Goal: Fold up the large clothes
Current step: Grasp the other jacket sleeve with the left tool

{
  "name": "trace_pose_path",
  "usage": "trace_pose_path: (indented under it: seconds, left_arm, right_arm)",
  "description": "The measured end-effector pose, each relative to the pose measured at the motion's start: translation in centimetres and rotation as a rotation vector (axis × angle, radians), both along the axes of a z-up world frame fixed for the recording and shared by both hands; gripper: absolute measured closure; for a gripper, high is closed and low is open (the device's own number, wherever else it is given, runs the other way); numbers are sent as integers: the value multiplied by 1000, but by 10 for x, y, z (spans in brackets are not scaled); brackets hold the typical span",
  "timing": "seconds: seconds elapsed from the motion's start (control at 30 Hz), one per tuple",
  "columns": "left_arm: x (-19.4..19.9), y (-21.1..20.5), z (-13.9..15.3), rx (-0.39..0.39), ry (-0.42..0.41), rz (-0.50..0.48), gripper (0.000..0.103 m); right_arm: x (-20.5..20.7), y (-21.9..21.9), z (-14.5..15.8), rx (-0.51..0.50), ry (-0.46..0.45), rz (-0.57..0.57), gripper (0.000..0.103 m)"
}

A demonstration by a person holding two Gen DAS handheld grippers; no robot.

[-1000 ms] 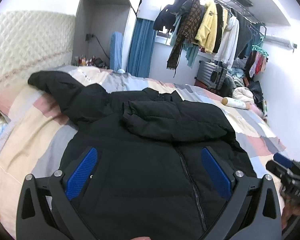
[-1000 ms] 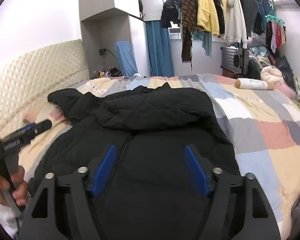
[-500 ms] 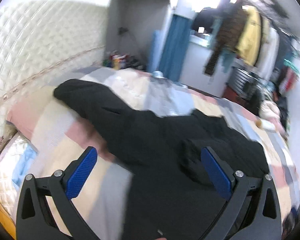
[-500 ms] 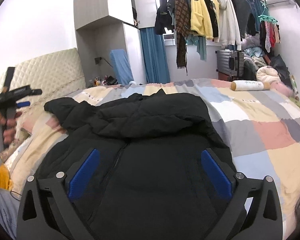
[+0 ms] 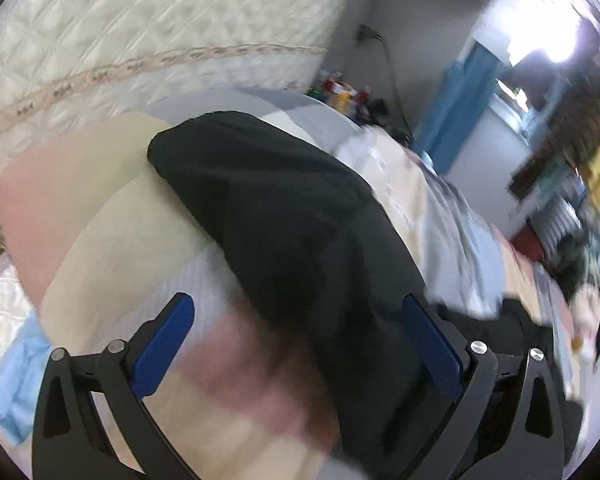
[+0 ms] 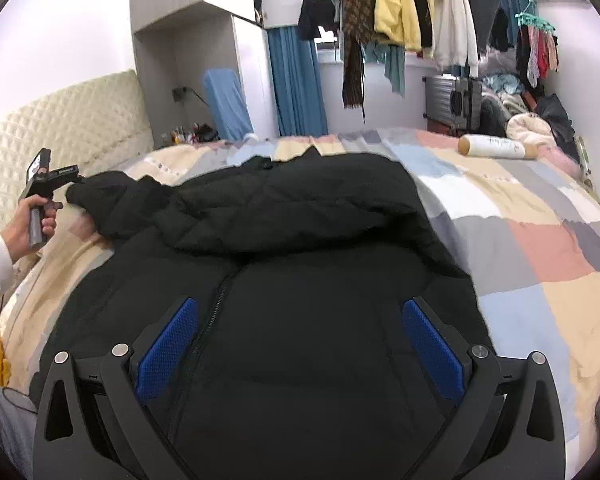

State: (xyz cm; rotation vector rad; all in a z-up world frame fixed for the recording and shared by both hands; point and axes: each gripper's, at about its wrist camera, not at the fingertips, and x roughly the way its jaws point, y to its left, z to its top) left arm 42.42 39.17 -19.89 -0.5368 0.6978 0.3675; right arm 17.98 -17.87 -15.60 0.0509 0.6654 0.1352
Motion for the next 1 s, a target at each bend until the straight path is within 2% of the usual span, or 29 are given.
trace_pose_path:
  seconds: [0.2, 0.37, 0.43, 0.5, 0.53, 0.6, 0.7, 0.8, 1.0]
  left_arm:
    - [36, 48, -22, -80, -45, 98, 1]
    - [49, 68, -44, -200, -119, 171, 1]
    - [50, 68, -43, -196, -150, 183, 12]
    - [54, 66, -44, -203, -154, 177, 34]
    - [55, 66, -44, -208, -146, 181, 38]
    - [53, 65, -41, -214, -138, 183, 61]
    - [43, 64, -24, -183, -148, 193, 80]
    - [31, 61, 2, -114, -140, 227, 88]
    - [-21, 64, 58, 7, -172, 319, 93]
  right_arm:
    - [35, 4, -18, 16, 80, -55, 0]
    - [52, 6, -27, -10, 100, -91, 0]
    - [58, 6, -31, -28, 119, -101, 0]
    - [62, 4, -34, -26, 133, -106, 0]
    - [64, 3, -36, -29, 140, -109, 0]
    - [65, 3, -38, -38, 150, -107, 0]
    - [63, 3, -37, -47, 145, -100, 0]
    - [59, 2, -33, -46, 132, -91, 0]
    - [44, -4, -24, -33, 115, -74, 0]
